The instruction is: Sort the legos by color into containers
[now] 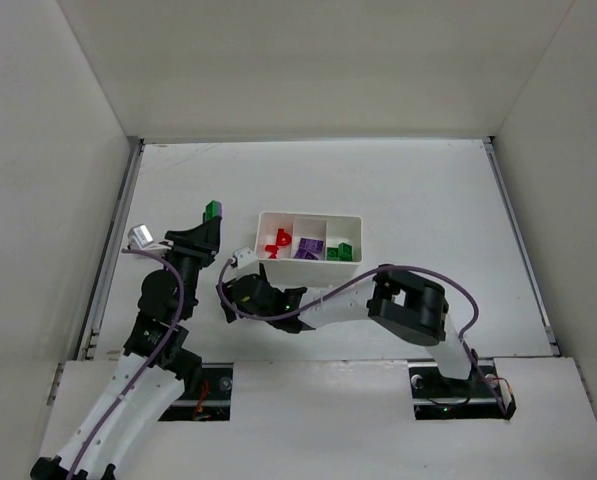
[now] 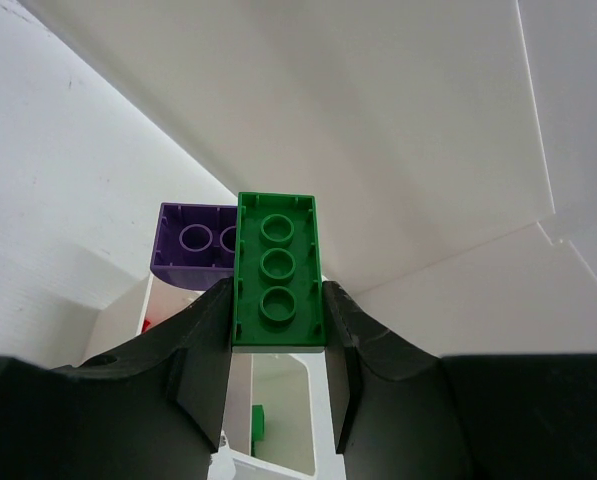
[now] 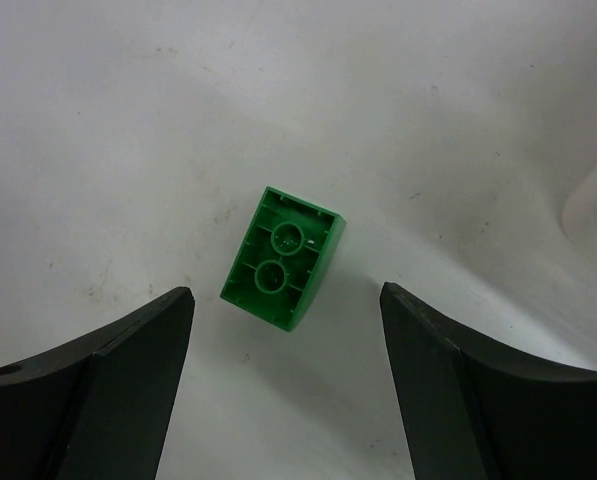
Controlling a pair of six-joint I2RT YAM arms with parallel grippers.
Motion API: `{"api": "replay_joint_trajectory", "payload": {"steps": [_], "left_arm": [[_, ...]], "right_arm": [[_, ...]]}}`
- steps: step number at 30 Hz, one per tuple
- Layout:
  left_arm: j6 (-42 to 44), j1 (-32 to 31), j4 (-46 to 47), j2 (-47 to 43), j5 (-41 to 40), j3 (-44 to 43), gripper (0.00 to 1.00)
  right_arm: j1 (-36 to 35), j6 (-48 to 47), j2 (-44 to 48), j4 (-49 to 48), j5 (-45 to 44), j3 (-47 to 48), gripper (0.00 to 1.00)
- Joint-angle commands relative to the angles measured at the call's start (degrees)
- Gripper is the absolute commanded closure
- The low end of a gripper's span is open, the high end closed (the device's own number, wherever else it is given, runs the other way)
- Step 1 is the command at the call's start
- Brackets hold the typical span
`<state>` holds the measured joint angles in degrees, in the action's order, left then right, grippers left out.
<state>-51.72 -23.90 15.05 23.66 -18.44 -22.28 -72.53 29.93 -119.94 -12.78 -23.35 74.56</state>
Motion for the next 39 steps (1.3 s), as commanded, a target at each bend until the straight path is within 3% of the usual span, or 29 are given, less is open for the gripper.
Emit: {"api": "replay_joint_trajectory", "payload": {"steps": [1, 4, 8, 14, 16, 22, 28, 34, 39], "left_arm": [[-1.2, 0.3, -0.9, -0.5, -0.7, -1.7, 0.79], [-1.2, 0.4, -0.9, -0.6, -0.7, -1.1, 0.79], [-0.8, 0.4, -0.9, -1.0, -0.6, -1.0, 0.79], [-0.3, 0.4, -0.9, -1.0, -0.5, -1.0, 0.79], [-0.3, 0.4, -1.2, -1.1, -0.3, -0.8, 0.79], [-0.4, 0.2, -0.6, 0.5, 0.9, 0.2, 0.79], [-1.1, -0.9, 0.2, 4.8, 6.3, -1.0, 0.79], [-3.6, -3.3, 4.1, 6.2, 10.7, 0.0, 0.78], [-6.3, -4.4, 7.4, 6.4, 14.6, 0.7, 0.78]], "right_arm": [[-1.2, -1.7, -0.6, 0.1, -2.2, 3.8, 0.19], [-1.4, -1.8, -2.7, 0.3, -2.8, 5.6, 0.21], [-1.4, -2.0, -4.8, 2.2, -6.0, 7.3, 0.31], [-1.4, -2.7, -6.4, 2.8, -8.8, 8.6, 0.67], [-1.8, -2.3, -3.2, 2.1, -9.7, 6.1, 0.74], [-2.1, -4.1, 17.4, -5.1, -9.3, -9.1, 0.75], [3.3, -5.6, 34.0, -2.5, -9.5, -18.7, 0.73], [13.1, -5.2, 38.5, -0.4, -4.9, -22.1, 0.71], [15.2, -4.5, 42.3, -0.9, -1.3, -24.3, 0.72]]}}
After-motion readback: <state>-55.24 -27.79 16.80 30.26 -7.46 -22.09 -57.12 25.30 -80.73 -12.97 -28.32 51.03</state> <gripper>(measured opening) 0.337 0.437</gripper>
